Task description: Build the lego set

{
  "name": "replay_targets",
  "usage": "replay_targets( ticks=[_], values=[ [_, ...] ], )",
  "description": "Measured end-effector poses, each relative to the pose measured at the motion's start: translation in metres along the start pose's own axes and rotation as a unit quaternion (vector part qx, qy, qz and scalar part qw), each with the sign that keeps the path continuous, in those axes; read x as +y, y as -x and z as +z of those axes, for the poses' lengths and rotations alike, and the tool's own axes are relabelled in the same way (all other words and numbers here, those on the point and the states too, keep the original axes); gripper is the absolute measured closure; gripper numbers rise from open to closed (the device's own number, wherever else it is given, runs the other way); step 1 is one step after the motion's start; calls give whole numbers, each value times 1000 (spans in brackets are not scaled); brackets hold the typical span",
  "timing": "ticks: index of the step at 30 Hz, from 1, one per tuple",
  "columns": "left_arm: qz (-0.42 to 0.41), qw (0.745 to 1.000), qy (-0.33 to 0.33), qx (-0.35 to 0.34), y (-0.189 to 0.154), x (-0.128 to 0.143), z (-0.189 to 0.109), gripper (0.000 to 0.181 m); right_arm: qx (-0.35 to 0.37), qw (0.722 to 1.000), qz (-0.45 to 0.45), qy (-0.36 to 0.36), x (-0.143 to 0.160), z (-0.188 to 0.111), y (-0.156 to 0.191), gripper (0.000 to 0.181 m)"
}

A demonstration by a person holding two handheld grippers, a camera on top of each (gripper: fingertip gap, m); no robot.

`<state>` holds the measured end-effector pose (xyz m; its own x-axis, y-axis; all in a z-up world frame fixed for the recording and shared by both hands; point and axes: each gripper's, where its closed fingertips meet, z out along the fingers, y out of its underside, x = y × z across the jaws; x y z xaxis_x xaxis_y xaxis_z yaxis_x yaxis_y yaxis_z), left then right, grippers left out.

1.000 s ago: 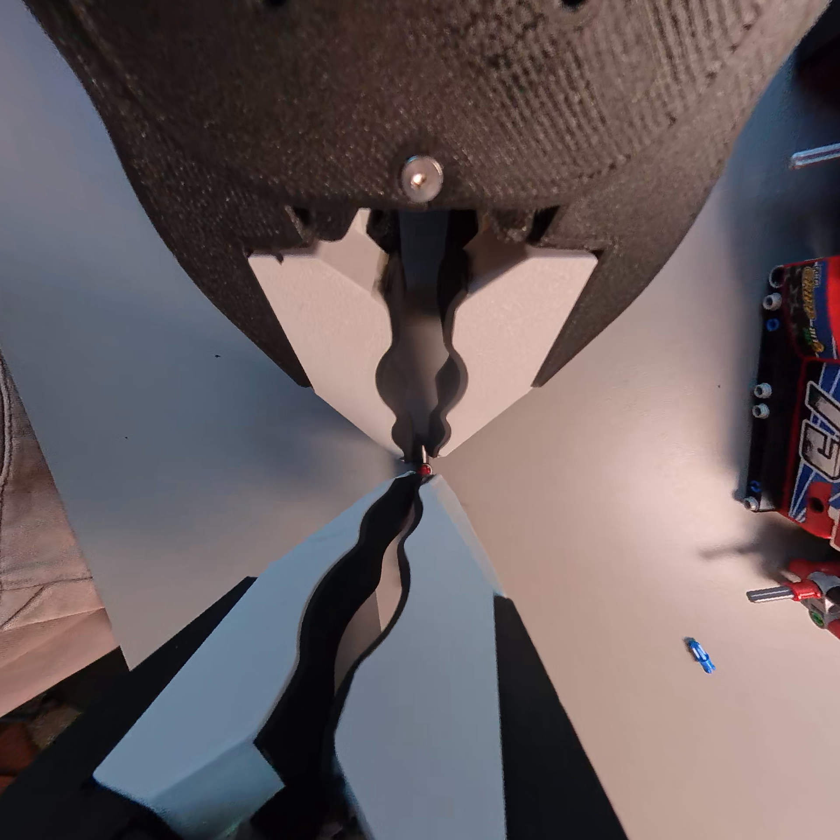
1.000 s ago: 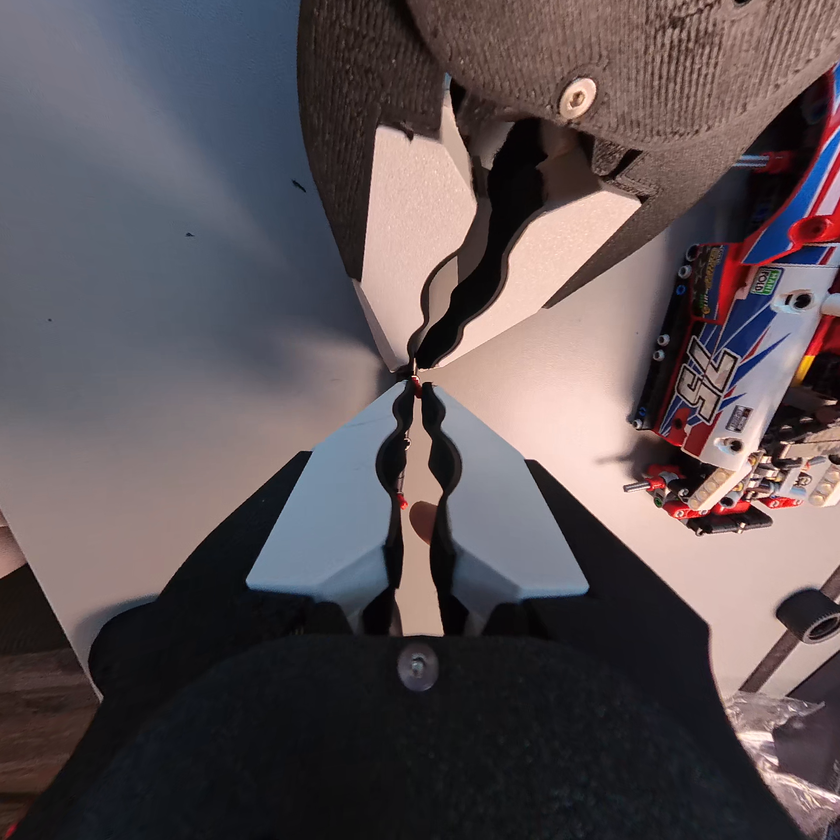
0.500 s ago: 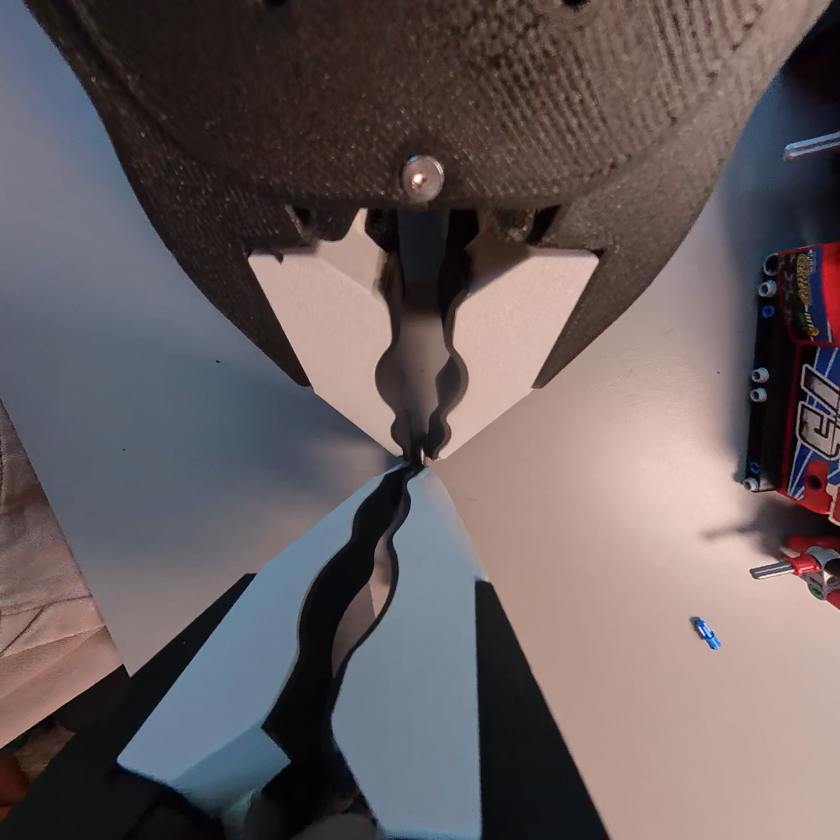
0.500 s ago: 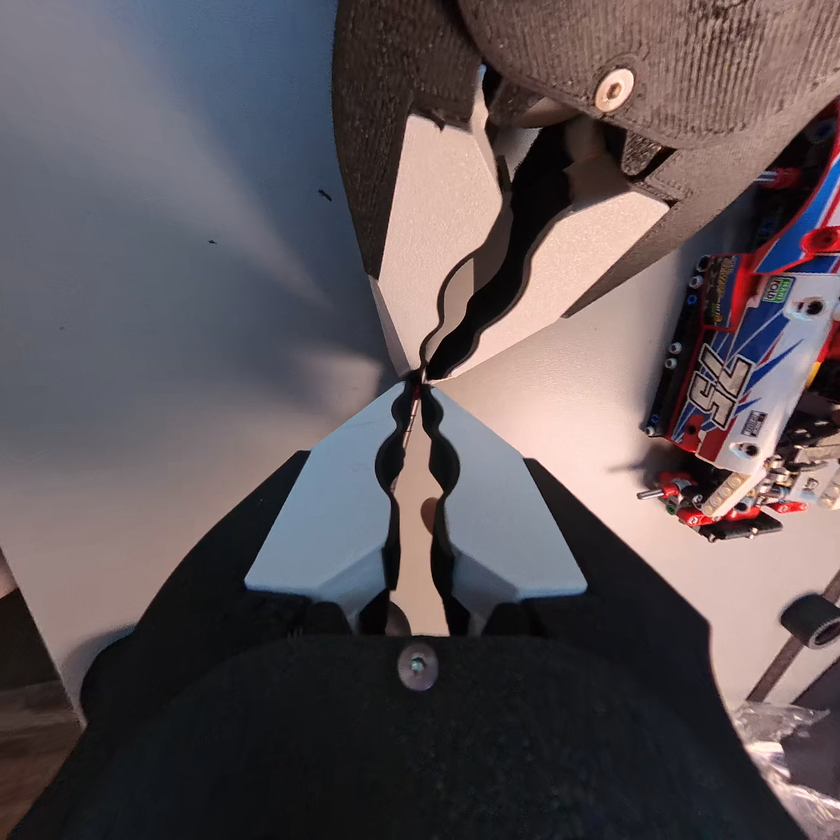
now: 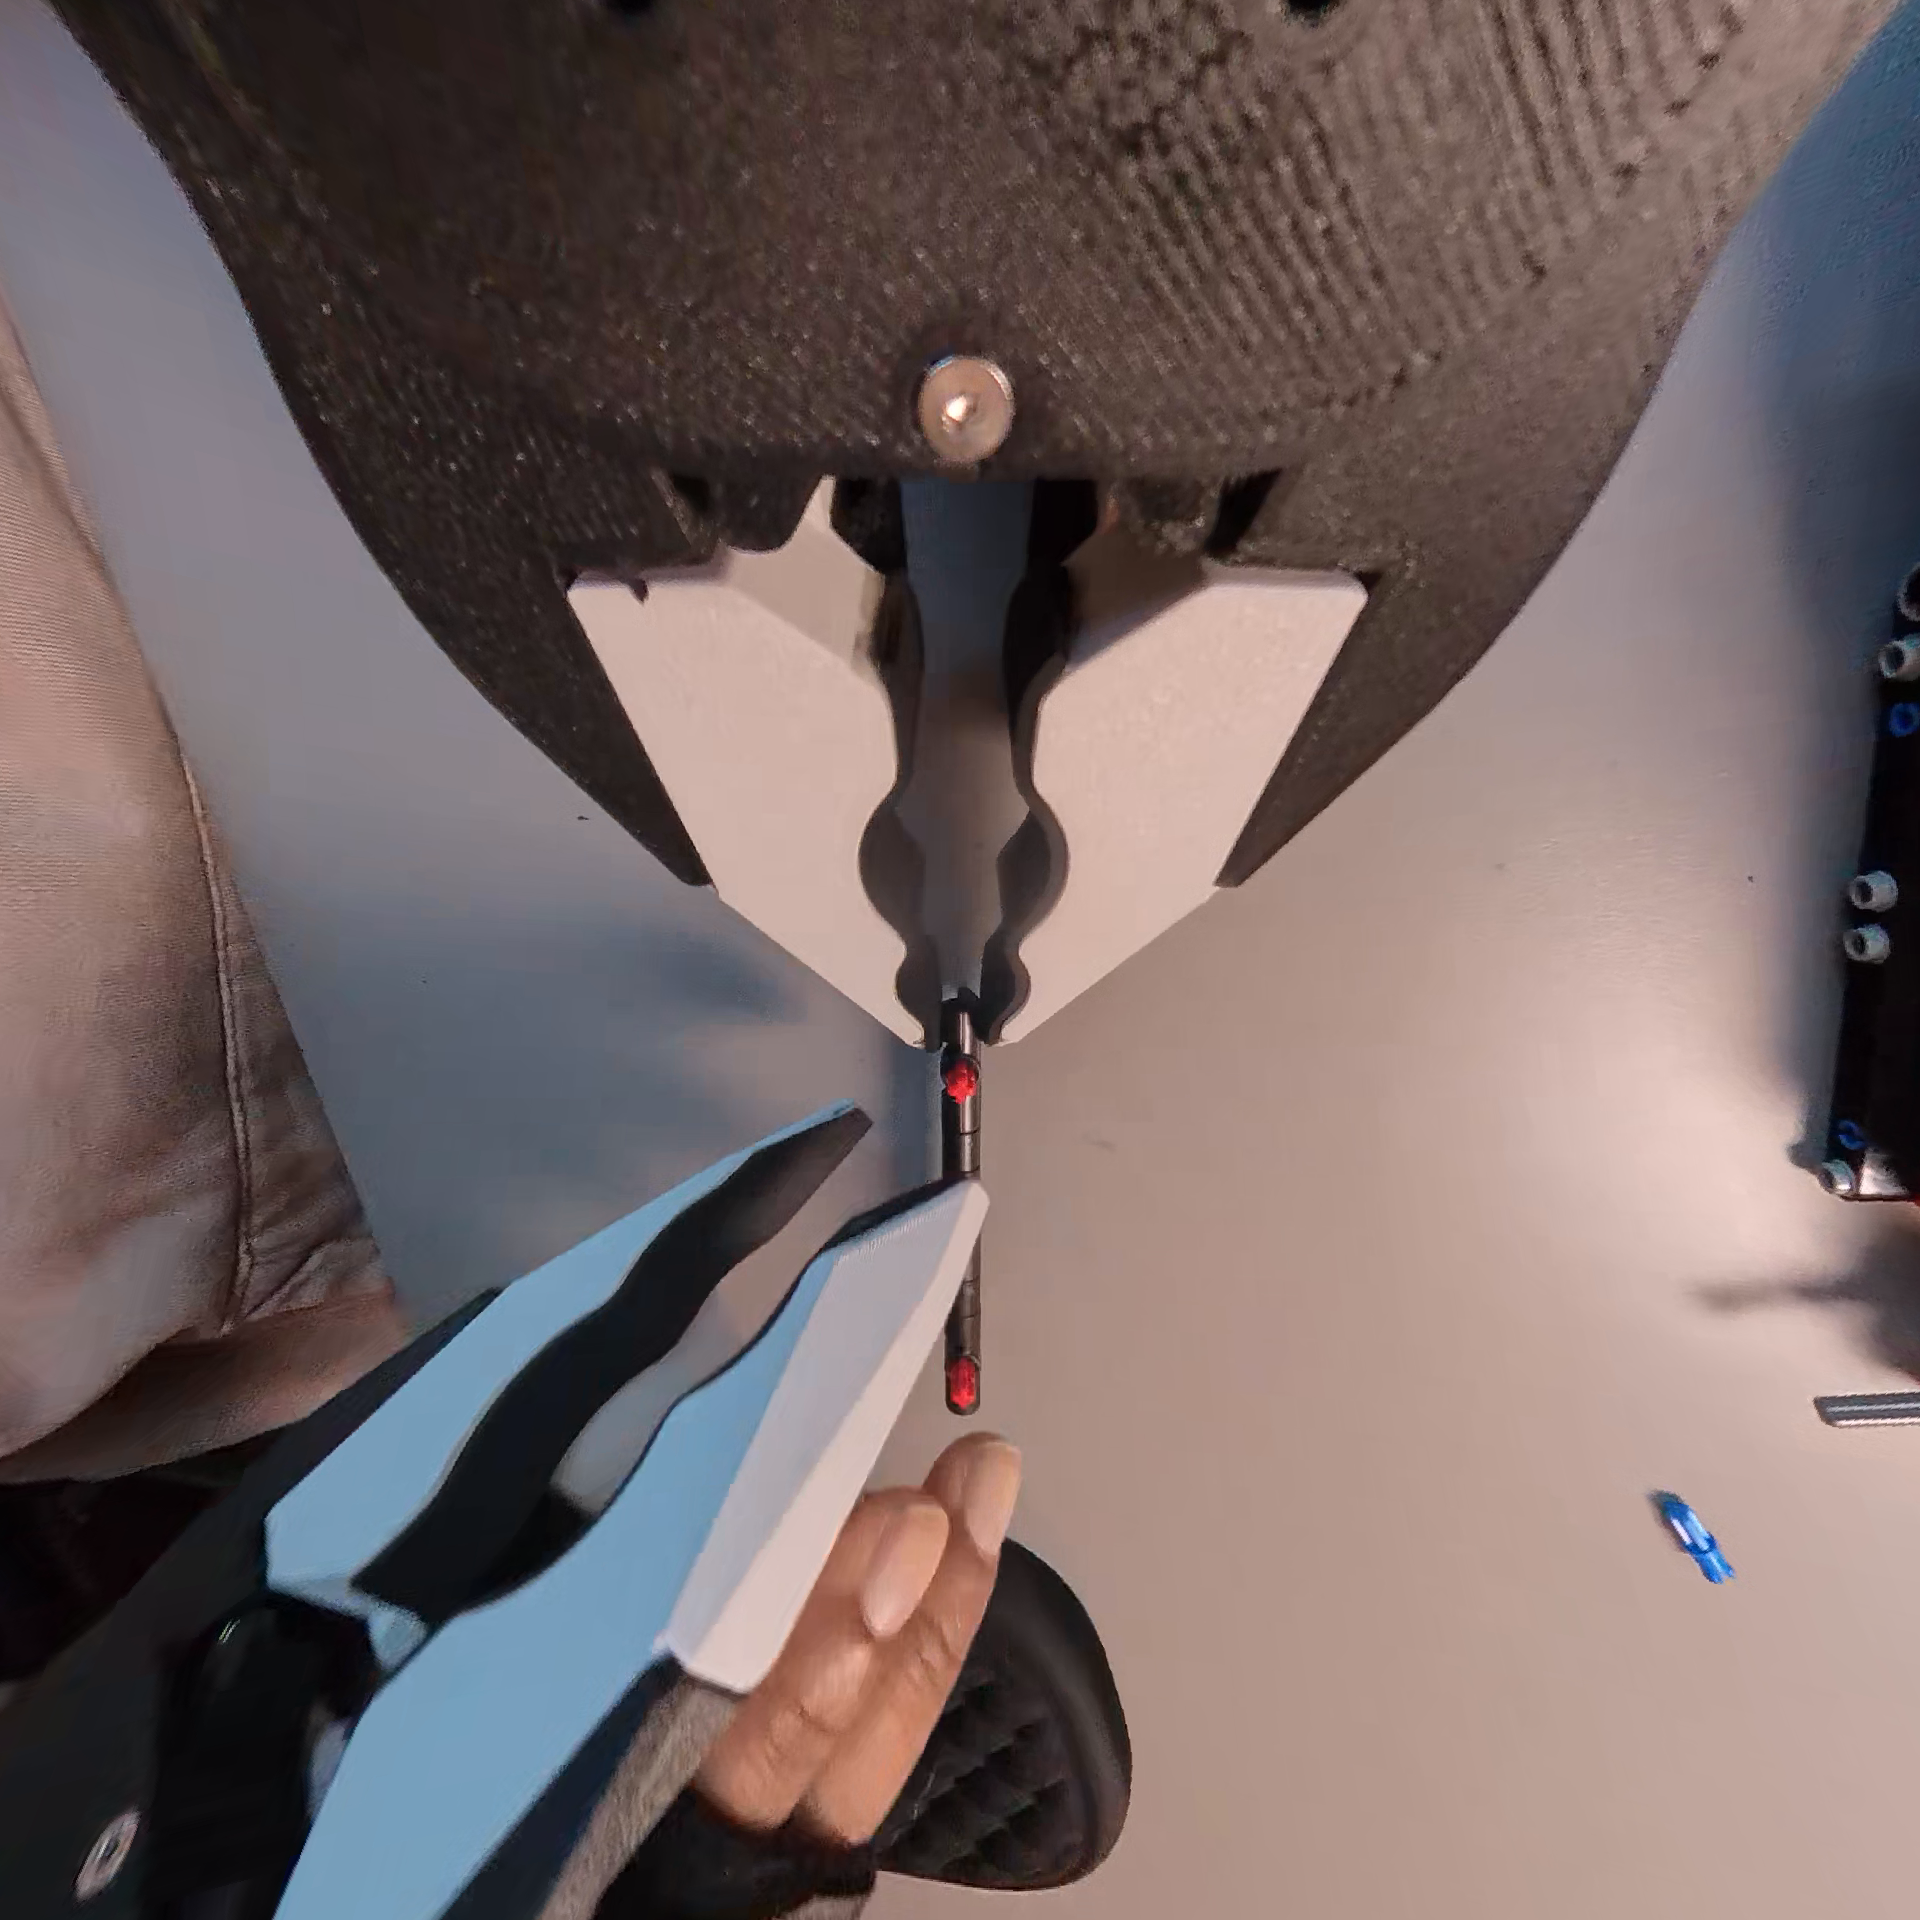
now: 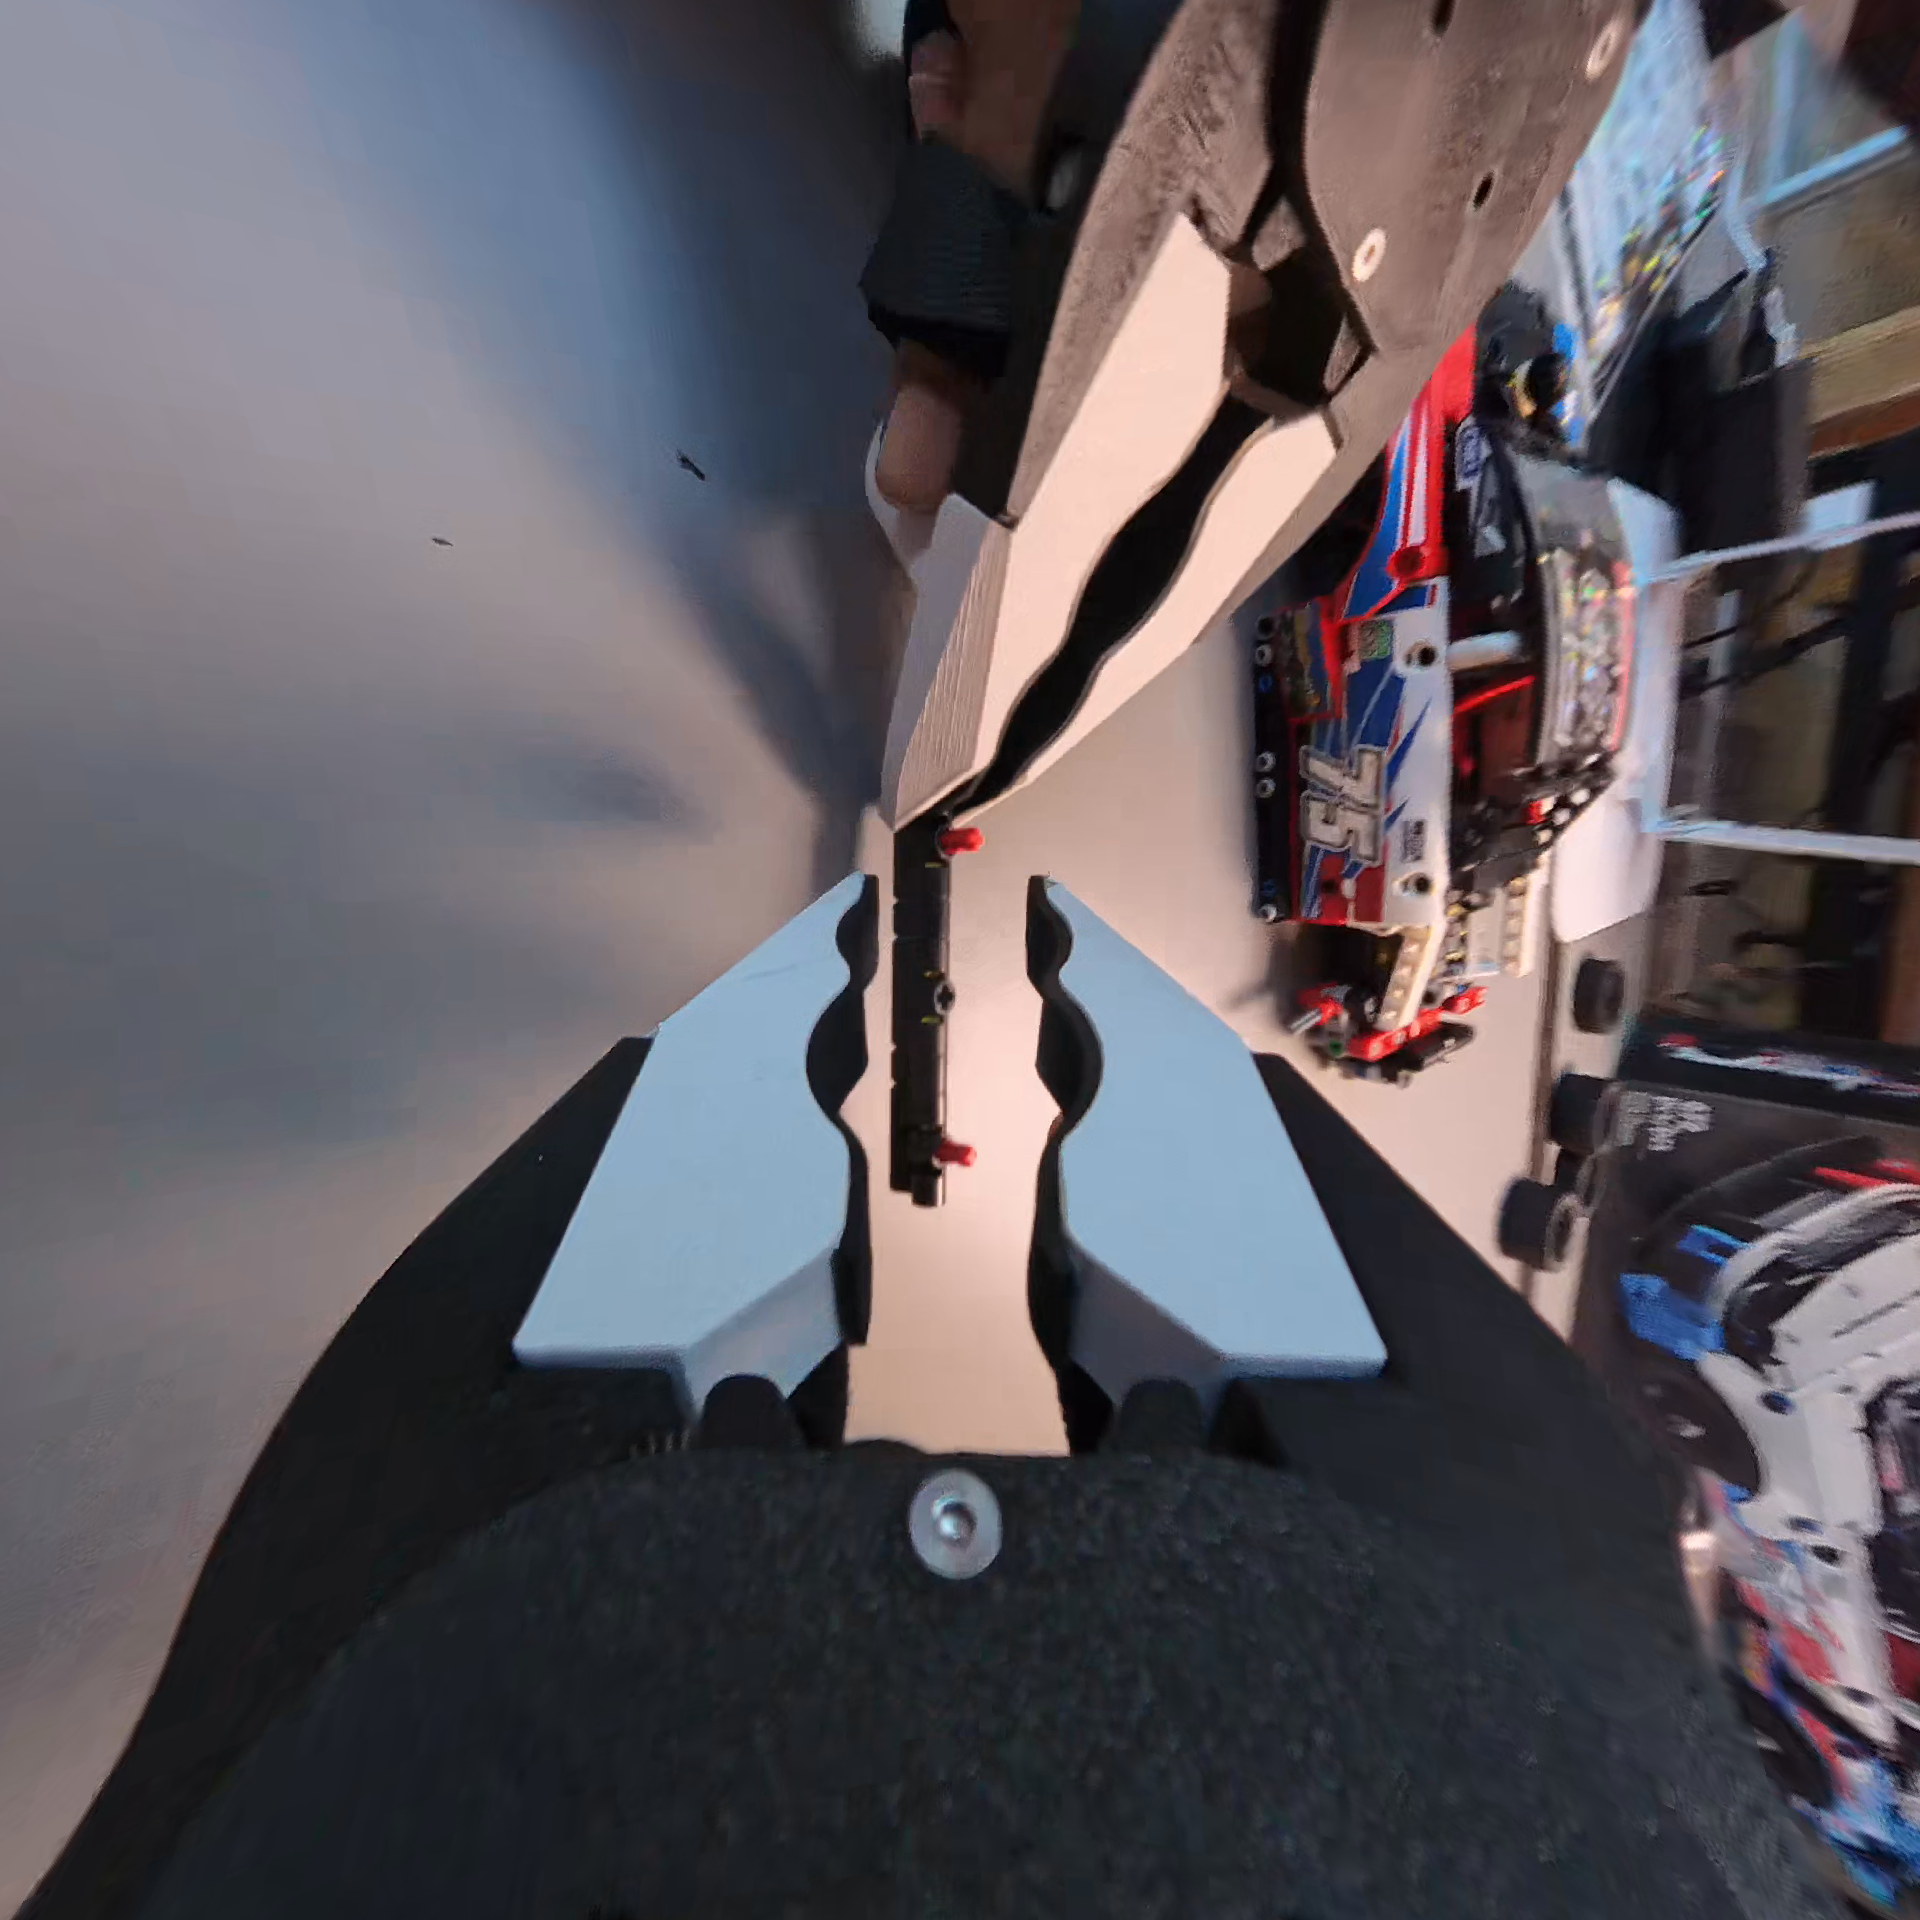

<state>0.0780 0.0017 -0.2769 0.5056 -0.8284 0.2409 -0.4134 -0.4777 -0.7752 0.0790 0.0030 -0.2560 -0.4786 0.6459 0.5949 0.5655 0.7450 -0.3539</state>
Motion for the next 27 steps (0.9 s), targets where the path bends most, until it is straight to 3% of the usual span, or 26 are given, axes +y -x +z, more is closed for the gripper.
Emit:
replay_targets(
  ticks=[5,10,12,17,24,27],
  values=[
    [-67,997,-23,37,-3,-4,-4,176,60,992,-109,4,-6,18,-5,150],
    [-128,987,-43,82,-7,-8,-9,176,65,988,-140,17,-2,23,-4,148],
    [-147,983,-48,97,-8,-10,-10,176,82,985,-151,14,-4,24,-7,158],
    [-169,977,-57,117,-13,-11,-12,176,79,987,-138,4,-8,21,-6,160],
    [-157,981,-46,104,-14,-8,-10,176,56,989,-136,2,-7,22,-1,159],
    [-117,991,-47,50,-3,-10,-17,176,71,994,-86,-19,-7,19,-14,155]
  ],
)
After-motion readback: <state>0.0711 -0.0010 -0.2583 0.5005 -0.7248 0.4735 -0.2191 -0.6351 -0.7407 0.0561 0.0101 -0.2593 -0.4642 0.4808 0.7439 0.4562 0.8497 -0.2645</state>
